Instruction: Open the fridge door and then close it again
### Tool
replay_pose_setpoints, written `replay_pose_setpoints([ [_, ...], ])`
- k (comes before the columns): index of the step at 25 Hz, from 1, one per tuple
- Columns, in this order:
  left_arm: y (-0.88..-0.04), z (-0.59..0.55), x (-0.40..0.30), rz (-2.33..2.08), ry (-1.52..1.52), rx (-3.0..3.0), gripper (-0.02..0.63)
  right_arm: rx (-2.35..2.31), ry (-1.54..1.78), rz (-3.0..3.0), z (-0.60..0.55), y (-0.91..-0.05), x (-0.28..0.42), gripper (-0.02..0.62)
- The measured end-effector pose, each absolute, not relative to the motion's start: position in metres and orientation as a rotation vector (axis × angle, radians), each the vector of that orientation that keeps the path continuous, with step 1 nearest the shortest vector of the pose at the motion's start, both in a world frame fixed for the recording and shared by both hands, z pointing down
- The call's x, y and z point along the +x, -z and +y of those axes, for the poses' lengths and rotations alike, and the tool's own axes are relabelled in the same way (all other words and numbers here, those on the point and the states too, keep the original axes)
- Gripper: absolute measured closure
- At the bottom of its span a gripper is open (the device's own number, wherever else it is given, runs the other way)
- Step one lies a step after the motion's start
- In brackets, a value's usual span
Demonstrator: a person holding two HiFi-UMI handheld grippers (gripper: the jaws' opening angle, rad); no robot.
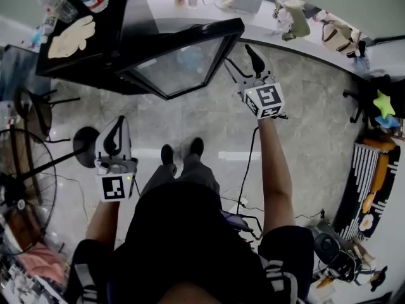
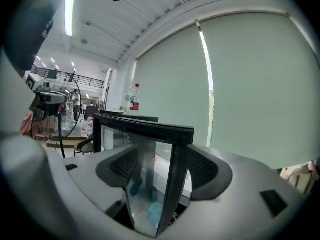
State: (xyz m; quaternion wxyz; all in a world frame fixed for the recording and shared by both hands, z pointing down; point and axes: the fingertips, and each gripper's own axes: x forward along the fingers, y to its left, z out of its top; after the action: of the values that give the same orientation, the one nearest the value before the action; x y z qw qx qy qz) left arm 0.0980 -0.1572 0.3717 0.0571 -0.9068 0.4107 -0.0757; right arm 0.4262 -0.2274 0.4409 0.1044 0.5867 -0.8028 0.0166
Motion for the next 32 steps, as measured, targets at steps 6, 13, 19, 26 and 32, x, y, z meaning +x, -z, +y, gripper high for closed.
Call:
replay_pose_setpoints([
  [6,-0.378,-0.158,0.095,1.281,0.278,-2.728,0.583,1.675,-0.090,-2.417,-0.258,-0.462,0.450,0.290],
  [13,-0.383,-0.157,0.100,1.317,0.325,-2.707,0.583,1.530,-0.137,-2.534,-0.287,-0.477,0.459,0.296],
  [19,-0.386,-0.158,0.100,1.345,0.360,-2.683,0.583,1.415,-0.177,-2.612,-0.305,-0.493,0.462,0.334],
  [26,-0.394,-0.158,0.097,1.376,0.399,-2.673,0.583,1.284,-0.193,-2.697,-0.312,-0.497,0.458,0.356],
  [32,-0.393,-0.158,0.101,1.356,0.390,-2.672,0.583,1.292,-0.183,-2.681,-0.307,-0.497,0.456,0.373],
])
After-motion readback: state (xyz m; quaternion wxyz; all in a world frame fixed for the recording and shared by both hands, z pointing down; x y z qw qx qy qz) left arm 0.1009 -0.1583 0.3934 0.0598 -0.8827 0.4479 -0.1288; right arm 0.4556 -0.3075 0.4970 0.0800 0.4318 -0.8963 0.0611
